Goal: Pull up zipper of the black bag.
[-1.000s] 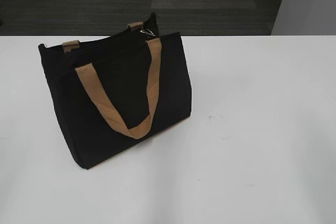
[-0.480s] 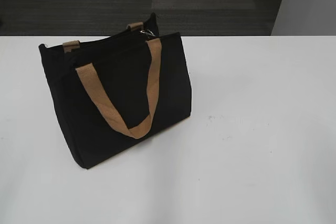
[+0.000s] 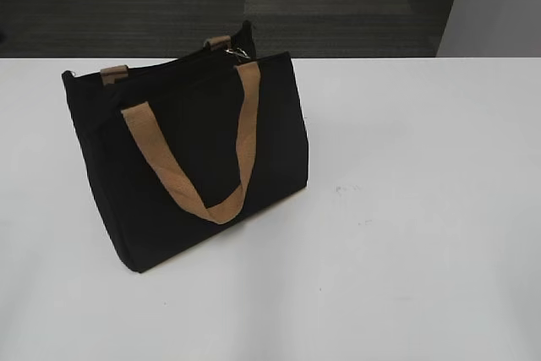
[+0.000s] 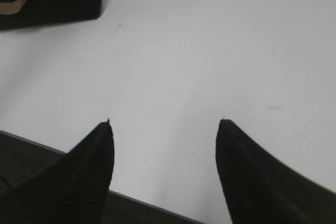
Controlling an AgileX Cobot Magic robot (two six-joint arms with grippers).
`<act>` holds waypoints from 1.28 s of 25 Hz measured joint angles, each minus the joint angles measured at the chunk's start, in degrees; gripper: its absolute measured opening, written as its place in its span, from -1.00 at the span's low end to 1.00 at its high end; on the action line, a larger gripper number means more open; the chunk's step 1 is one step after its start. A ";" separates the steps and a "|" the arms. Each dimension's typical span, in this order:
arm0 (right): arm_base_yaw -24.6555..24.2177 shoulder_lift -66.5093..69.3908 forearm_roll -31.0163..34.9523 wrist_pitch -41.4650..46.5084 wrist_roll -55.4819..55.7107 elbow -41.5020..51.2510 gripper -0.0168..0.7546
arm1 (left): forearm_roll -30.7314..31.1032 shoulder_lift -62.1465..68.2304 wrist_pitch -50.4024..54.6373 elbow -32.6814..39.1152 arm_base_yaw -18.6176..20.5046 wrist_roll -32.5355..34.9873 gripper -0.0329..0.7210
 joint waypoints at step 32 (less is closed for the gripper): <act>-12.57 -1.03 0.85 0.06 0.00 0.00 0.28 | -0.01 -0.06 -0.40 0.00 3.03 0.00 0.05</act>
